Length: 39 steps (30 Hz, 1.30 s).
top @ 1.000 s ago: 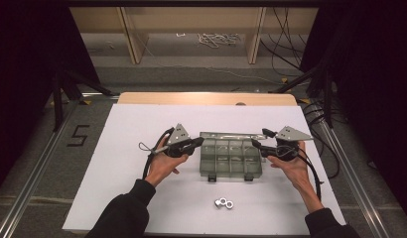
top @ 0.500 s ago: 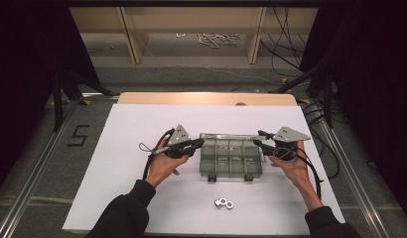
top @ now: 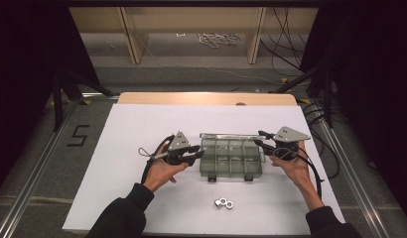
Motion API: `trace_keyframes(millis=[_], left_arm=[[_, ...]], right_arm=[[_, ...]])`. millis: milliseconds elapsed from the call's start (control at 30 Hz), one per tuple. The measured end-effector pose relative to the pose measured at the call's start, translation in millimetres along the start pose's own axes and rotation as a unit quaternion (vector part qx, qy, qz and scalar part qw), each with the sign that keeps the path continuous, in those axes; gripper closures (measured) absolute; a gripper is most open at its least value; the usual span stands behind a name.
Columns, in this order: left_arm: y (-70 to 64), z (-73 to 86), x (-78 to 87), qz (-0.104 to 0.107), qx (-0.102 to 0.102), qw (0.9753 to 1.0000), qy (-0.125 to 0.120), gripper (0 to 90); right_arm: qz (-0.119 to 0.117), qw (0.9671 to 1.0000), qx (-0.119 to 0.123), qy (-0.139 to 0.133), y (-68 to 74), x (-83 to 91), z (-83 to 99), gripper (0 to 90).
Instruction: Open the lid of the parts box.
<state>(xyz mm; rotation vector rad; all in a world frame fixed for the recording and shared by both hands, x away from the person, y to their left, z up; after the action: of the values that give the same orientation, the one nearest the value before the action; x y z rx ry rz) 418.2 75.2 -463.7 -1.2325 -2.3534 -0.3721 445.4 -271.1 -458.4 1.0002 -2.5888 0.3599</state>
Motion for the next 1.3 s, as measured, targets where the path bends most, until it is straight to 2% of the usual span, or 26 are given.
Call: trace_keyframes(millis=[67,167,200,233,267,467,533,700,733,867,900,967,1000,1200,1300], left_arm=[[-3.2,3.0,-3.0,0.003,0.008,0.9999,0.010,67.3],[-5.3,5.4,-5.5,-0.001,0.002,0.9994,0.034,65.7],[-5.5,6.0,-6.0,0.005,0.006,0.9991,0.041,65.6],[-5.7,6.6,-7.2,0.001,0.005,0.9992,0.040,65.1],[-6.2,7.2,-6.8,0.002,0.012,0.9987,0.050,64.9],[-6.7,8.0,-8.6,0.001,0.029,0.9982,0.053,65.1],[-6.9,8.4,-9.3,0.008,0.043,0.9972,0.060,64.9],[-9.5,8.3,-11.0,0.004,0.069,0.9954,0.067,66.7],[-8.7,8.3,-11.4,0.008,0.069,0.9952,0.069,67.1],[-9.2,8.3,-11.4,0.003,0.085,0.9937,0.072,67.3],[-9.3,8.3,-11.5,0.003,0.086,0.9937,0.072,67.4],[-9.4,8.3,-11.6,0.004,0.090,0.9933,0.072,67.7],[-9.7,8.2,-11.5,0.001,0.089,0.9933,0.073,67.8],[-10.4,8.2,-11.8,0.000,0.093,0.9929,0.073,68.0],[-10.1,7.9,-11.2,-0.002,0.085,0.9935,0.076,68.0]], right_arm=[[0.000,1.0000,0.002,0.001,-0.1,0.0,-0.2,65.1],[0.000,0.9999,0.009,0.009,-0.4,1.0,-0.9,65.4],[0.000,0.9999,0.009,0.009,-0.4,1.0,-1.0,65.5],[0.001,0.9999,0.007,0.008,-0.3,0.8,-1.0,65.6],[0.002,0.9999,0.008,0.008,-0.4,0.7,-1.1,65.7],[0.005,0.9999,0.010,0.009,-0.3,0.5,-1.6,66.2],[0.009,0.9997,0.021,0.006,-1.9,0.0,-1.9,66.6],[0.014,0.9997,0.019,0.006,-1.8,-0.5,-2.4,67.2],[0.015,0.9997,0.018,0.007,-1.6,-0.6,-2.5,67.3],[0.017,0.9998,0.007,0.013,-0.5,-1.1,-3.2,67.6],[0.022,0.9996,0.013,0.006,-1.4,-2.3,-3.4,67.7],[0.027,0.9996,0.008,0.004,-1.4,-3.0,-3.9,67.9],[0.025,0.9996,0.002,0.011,-0.5,-3.0,-3.9,68.1],[0.044,0.9990,-0.010,0.007,-4.5,-5.7,-4.6,72.0],[0.039,0.9989,-0.028,0.001,-8.4,-7.1,-2.6,73.4]])
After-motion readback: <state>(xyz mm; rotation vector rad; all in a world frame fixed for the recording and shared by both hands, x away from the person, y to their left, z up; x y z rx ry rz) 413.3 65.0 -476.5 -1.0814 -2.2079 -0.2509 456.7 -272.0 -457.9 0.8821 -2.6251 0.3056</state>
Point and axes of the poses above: each handheld gripper's, and its own axes: x roughly backward along the jaws, z roughly out of its underside, y roughly to its left, the point moved 1 cm from there along -x, roughly forward along the jaws, and after that the axes turned 4 degrees about -x, right-handed, at the moved point
